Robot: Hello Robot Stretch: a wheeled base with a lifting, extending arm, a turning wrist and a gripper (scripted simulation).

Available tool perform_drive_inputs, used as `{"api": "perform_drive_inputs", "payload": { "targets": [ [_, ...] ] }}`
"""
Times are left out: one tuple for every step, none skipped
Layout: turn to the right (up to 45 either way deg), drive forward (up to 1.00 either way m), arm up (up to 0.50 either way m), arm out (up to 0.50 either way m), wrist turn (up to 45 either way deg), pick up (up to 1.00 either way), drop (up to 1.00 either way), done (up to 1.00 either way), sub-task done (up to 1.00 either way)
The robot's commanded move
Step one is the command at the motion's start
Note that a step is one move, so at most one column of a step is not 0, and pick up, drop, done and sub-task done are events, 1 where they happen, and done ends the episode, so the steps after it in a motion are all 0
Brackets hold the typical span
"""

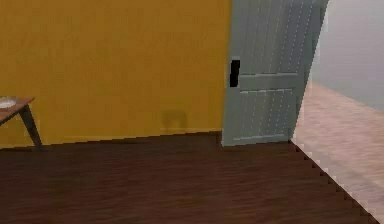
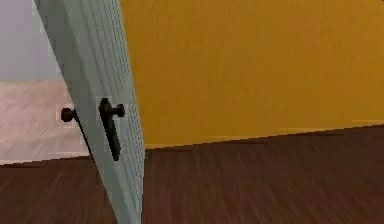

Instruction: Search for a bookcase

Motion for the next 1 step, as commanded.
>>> {"api": "perform_drive_inputs", "payload": {
  "targets": [
    [15.0, 0.0, 0.0, 0.0, 0.0, 0.0, 0.0, 0.0, 0.0]
  ]
}}
